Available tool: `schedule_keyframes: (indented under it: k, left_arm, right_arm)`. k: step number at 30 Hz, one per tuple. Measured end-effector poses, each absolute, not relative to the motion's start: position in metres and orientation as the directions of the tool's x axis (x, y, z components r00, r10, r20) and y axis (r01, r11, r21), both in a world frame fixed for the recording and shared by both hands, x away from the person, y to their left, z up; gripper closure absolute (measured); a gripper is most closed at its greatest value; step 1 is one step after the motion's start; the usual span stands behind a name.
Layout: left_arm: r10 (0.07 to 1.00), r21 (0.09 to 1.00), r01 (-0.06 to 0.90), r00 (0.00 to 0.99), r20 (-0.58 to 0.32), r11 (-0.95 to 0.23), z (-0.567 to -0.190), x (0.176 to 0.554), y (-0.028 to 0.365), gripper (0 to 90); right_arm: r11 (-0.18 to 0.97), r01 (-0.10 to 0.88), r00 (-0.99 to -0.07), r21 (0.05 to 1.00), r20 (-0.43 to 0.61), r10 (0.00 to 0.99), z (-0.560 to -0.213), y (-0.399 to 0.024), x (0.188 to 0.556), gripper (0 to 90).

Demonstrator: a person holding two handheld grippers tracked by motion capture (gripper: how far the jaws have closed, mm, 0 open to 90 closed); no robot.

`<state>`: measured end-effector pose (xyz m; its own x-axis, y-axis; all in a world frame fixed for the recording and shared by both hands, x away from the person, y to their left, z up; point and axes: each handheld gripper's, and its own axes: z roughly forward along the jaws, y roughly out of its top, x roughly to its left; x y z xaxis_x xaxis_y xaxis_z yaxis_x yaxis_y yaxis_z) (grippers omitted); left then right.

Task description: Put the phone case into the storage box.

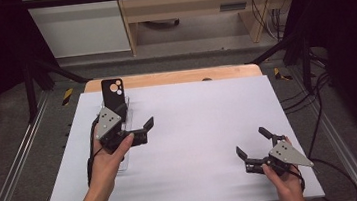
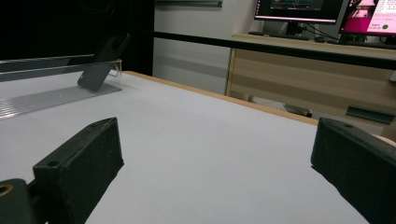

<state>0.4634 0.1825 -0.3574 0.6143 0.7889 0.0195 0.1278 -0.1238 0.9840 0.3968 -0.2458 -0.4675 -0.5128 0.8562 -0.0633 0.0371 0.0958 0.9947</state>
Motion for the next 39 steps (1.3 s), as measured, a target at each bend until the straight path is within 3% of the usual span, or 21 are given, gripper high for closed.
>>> schedule_keyframes:
  k: [16,39]
  left_arm:
    - [0.783,0.987,0.097,0.62,0.042,-0.13,-0.355,0.44,0.185,2.2]
    - [0.825,0.985,0.039,0.553,0.12,-0.169,-0.358,0.415,0.226,1.8]
  right_arm:
    - [0.097,0.037,-0.512,0.995,-0.064,0.856,-0.468,-0.245,0.396,2.4]
    - [0.102,0.038,-0.511,0.994,-0.068,0.857,-0.468,-0.244,0.396,2.3]
